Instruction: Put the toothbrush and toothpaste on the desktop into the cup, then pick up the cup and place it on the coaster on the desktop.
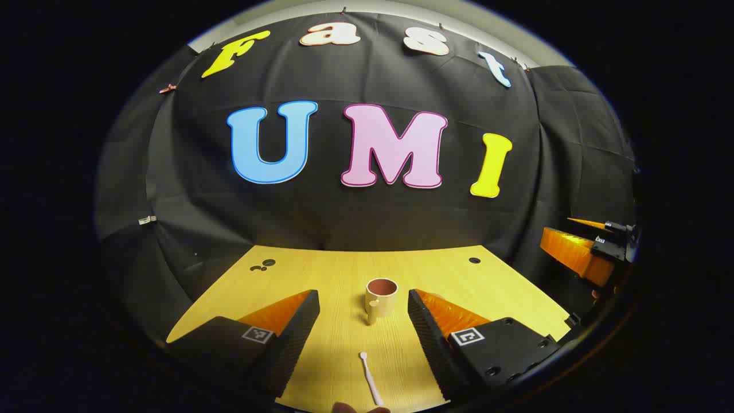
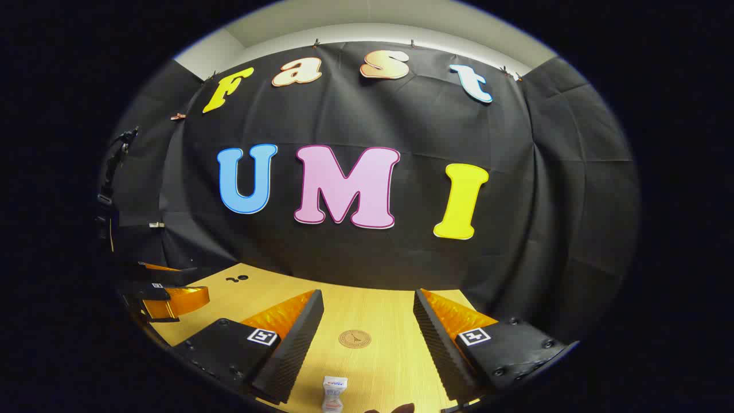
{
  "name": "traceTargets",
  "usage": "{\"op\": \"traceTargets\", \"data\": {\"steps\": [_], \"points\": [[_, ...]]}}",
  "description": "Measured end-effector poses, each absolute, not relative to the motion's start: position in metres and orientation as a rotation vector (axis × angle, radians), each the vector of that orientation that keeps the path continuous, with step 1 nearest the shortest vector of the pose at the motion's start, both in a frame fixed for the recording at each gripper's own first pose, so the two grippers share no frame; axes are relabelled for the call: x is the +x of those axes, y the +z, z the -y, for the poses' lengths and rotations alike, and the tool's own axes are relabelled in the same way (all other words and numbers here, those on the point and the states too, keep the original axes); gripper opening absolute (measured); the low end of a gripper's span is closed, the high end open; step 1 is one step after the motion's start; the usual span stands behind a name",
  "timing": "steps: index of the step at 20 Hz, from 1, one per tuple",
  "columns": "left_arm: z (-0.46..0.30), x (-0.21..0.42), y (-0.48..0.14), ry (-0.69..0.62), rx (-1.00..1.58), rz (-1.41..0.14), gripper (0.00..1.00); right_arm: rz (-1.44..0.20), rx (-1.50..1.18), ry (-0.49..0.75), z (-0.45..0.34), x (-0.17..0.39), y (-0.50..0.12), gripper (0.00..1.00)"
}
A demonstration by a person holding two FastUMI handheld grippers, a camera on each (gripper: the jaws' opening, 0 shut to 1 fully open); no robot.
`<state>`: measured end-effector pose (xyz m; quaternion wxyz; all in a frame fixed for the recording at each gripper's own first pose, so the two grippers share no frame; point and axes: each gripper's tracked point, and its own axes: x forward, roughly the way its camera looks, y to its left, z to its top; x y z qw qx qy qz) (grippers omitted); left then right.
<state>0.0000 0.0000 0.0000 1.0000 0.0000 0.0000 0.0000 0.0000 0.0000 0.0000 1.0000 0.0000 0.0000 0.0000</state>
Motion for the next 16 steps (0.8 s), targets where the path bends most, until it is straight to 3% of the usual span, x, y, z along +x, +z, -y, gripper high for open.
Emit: {"op": "traceTargets", "data": {"steps": [16], "points": [[-0.004,0.005,-0.022,0.012,-0.011,-0.052,0.96,-0.086,0.010,0.013,-0.007,0.002,-0.030,0.97]]}}
